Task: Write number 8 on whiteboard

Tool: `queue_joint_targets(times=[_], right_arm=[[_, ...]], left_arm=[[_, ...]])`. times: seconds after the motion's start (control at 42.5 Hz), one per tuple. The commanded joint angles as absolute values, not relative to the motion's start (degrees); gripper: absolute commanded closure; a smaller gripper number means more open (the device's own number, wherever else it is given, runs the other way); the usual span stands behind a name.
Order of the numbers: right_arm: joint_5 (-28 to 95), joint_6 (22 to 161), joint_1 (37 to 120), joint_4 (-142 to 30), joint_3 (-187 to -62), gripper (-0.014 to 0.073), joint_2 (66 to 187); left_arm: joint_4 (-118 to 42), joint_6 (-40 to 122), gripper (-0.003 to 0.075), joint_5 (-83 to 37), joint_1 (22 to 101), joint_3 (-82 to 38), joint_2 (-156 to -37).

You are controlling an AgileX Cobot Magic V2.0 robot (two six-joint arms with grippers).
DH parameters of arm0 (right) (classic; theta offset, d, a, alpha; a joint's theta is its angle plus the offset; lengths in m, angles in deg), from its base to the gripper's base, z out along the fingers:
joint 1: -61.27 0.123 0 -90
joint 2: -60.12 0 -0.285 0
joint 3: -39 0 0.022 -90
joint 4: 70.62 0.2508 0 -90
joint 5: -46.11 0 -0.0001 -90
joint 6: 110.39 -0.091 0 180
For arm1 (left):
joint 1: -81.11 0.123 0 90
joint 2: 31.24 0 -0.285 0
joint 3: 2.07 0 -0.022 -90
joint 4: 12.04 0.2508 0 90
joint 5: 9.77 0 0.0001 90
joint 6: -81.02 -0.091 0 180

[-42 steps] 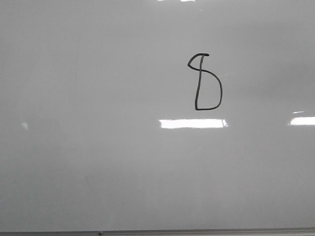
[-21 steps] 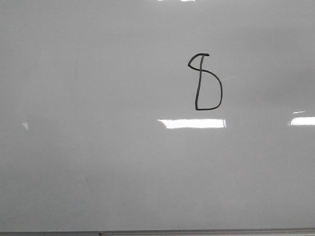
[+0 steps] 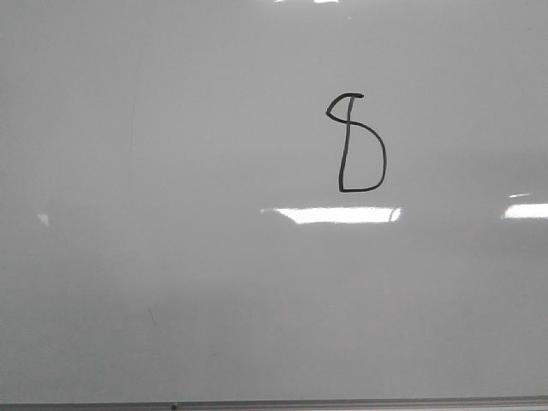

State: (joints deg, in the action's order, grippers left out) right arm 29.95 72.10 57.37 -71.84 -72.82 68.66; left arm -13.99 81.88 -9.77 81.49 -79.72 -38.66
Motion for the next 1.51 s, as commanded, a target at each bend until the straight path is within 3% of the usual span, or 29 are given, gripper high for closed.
queue_joint_targets(times=[0.0,0.188,1.483], right_arm=[[40.52,72.85,56.72,-71.90,-69.07,0.0662,66.14],[49.88,72.15,57.59,-71.83,-62.29,0.0662,66.25],[51.68,70.86,61.79,-68.39,-62.40,0.0662,66.25]], left_arm=[[-14.13,82.03,0.0741,-5.22,81.19,-80.46,-37.90],[-14.13,82.03,0.0741,-5.22,81.19,-80.46,-37.90],[-14.13,82.03,0.0741,-5.32,81.19,-80.46,-37.90]])
